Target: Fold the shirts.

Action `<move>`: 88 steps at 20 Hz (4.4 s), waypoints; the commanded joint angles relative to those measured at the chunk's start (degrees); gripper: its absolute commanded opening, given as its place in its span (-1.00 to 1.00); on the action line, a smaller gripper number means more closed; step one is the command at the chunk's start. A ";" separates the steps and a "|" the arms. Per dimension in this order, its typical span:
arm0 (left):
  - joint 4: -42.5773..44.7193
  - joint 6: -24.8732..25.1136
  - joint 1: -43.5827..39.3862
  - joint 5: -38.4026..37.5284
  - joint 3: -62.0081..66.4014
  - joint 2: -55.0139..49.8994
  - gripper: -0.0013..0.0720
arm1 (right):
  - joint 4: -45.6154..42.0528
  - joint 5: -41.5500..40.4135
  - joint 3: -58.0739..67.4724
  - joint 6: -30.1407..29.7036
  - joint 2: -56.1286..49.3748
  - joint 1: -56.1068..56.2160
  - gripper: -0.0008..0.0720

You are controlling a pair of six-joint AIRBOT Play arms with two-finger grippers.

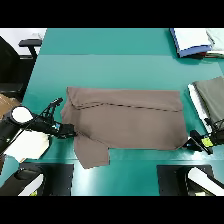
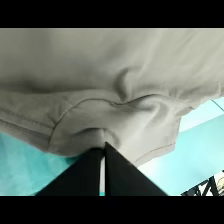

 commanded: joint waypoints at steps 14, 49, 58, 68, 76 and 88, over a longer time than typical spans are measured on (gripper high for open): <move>13.29 -4.76 0.00 -0.63 11.87 9.05 -0.91 | 1.07 0.61 14.67 2.34 13.03 12.09 -0.92; 1.62 1.22 -13.64 21.77 38.58 -37.79 -0.90 | 25.00 -6.80 39.23 -15.50 -34.23 16.26 -0.92; -0.94 0.87 -22.27 18.84 57.59 -57.16 -0.90 | 31.71 0.11 58.53 -10.14 -20.17 27.10 -0.92; -1.97 -1.90 -23.61 18.97 60.22 -60.61 -0.90 | 33.07 -3.85 72.08 -5.22 -17.88 45.13 -0.92; 7.10 -1.88 -13.51 11.93 62.05 -49.11 -0.90 | 35.80 -9.81 72.37 -5.42 -21.24 57.88 -0.92; 22.88 -1.46 11.32 7.48 62.03 -19.56 -0.90 | 37.27 -22.10 72.35 -13.18 -36.65 77.20 0.29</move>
